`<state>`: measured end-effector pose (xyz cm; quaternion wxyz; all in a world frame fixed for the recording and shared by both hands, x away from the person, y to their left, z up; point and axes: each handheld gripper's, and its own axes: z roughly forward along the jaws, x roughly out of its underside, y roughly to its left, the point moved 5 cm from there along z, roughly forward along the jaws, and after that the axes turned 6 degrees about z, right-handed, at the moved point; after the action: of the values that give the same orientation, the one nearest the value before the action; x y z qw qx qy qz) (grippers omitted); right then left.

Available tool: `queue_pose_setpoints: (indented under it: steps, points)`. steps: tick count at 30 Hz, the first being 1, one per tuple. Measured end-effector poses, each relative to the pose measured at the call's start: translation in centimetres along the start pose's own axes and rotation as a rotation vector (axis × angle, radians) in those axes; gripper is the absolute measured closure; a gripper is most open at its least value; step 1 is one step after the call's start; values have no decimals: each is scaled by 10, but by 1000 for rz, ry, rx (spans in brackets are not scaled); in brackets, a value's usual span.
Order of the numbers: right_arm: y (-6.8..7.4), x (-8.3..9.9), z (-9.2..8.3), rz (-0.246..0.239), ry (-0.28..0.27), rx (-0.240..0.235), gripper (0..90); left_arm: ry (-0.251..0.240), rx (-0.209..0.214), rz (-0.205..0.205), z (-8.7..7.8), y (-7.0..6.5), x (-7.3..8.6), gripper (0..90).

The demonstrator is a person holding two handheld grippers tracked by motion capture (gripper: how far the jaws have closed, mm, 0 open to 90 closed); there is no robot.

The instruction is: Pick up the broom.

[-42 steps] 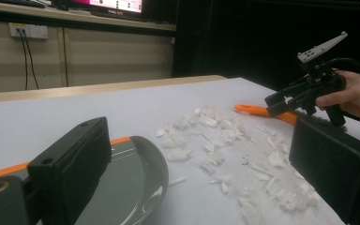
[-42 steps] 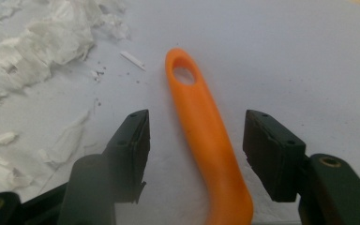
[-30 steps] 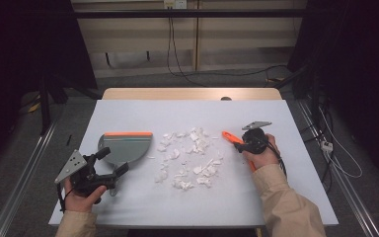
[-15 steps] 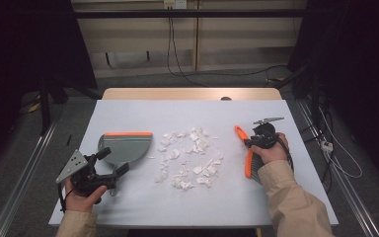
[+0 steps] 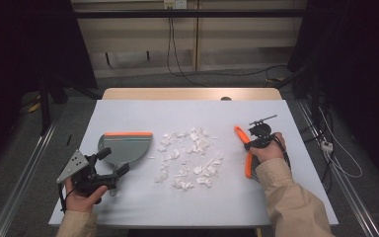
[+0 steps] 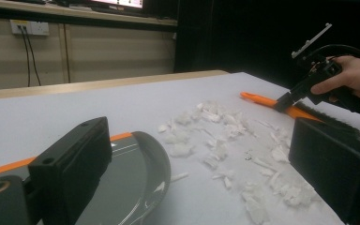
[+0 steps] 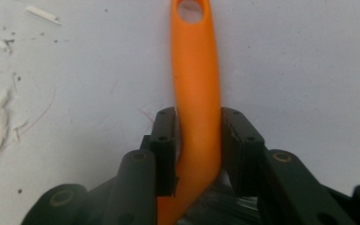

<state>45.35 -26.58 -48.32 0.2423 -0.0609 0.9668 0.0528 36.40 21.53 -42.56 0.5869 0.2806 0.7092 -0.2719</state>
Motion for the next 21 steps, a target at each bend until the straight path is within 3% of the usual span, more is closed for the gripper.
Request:
queue_pose_setpoints:
  steps: [2,7,9,13,21]
  points:
    - [3,-2,1,-1,20,39,712,-2,-5,-2,0,0,0,60]
    - [3,-2,1,21,19,38,716,5,-2,18,-1,-2,0,64]
    - [3,-2,1,4,12,43,715,-3,-4,15,0,-3,-2,64]
    - [-1,1,0,25,-13,-1,716,-4,-3,17,-1,-3,-3,64]
    - [0,1,-1,-15,-31,-1,718,-2,0,16,2,-5,-2,64]
